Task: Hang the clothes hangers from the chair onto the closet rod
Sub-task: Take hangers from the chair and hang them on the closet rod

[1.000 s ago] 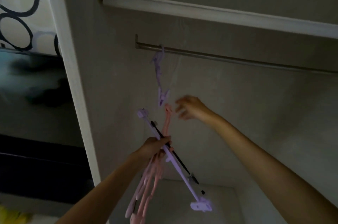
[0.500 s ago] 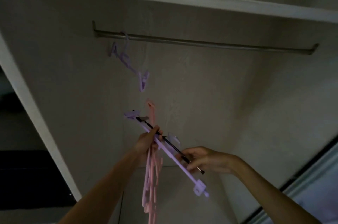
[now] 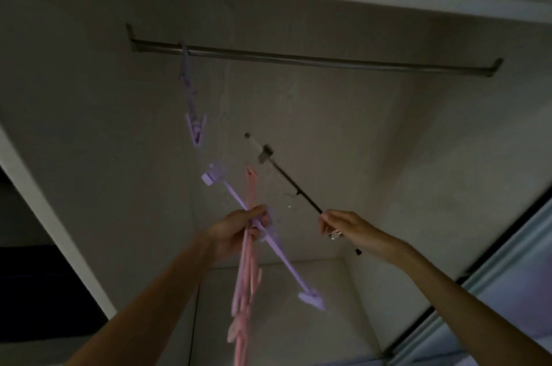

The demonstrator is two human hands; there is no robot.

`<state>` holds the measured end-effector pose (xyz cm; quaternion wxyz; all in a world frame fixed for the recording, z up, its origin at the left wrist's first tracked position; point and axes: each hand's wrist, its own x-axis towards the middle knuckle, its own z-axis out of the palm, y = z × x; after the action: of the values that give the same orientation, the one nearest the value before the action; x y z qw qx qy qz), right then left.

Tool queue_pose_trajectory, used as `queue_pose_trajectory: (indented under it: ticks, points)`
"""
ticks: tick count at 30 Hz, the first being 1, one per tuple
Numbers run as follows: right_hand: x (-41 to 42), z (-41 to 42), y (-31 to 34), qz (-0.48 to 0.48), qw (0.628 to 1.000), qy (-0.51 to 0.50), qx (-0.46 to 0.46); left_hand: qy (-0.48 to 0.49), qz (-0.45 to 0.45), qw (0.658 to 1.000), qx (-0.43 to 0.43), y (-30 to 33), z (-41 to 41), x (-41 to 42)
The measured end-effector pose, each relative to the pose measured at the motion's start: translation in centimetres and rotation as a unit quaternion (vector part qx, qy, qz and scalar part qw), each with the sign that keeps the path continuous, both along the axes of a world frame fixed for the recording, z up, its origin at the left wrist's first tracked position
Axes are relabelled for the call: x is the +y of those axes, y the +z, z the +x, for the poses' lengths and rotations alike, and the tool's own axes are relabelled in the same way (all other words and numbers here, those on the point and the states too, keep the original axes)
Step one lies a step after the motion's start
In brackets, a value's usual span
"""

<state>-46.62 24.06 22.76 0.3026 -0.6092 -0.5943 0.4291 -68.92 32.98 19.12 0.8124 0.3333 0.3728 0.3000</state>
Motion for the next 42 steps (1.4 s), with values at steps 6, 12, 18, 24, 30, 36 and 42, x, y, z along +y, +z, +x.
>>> queue_pose_trajectory:
  ticks: [6,12,18,24,30,36,42]
  points:
    - [1.1,1.1,1.4,0.096,0.993,-0.016,-0.068,-0.024,-0.031,0.996,0.083,-0.9,-1.5,0.9]
    - [4.2,-1.9,2.3,0.242,0.92,-0.003,-0.308,-0.002,-0.024,0.992,0.124,0.6,-3.0,2.2]
    - [8.9,-4.4,4.3,0.294,0.891,-0.049,-0.342,0.048,-0.015,0.991,0.121,1.8,-5.5,3.4]
    - [15.6,-8.4,7.6,0.383,0.902,-0.11,-0.166,0.048,-0.009,0.989,0.138,1.6,-6.0,4.9]
    - [22.1,-10.4,11.0,0.355,0.906,-0.131,-0.191,0.031,0.003,0.99,0.139,1.5,-5.5,6.0]
    - [25.7,-11.0,10.6,0.28,0.913,-0.142,-0.261,0.017,0.006,0.993,0.115,1.4,-5.2,6.9]
    - [26.4,-10.6,8.1,0.234,0.935,-0.134,-0.232,0.018,0.002,0.993,0.115,2.3,-5.2,7.4]
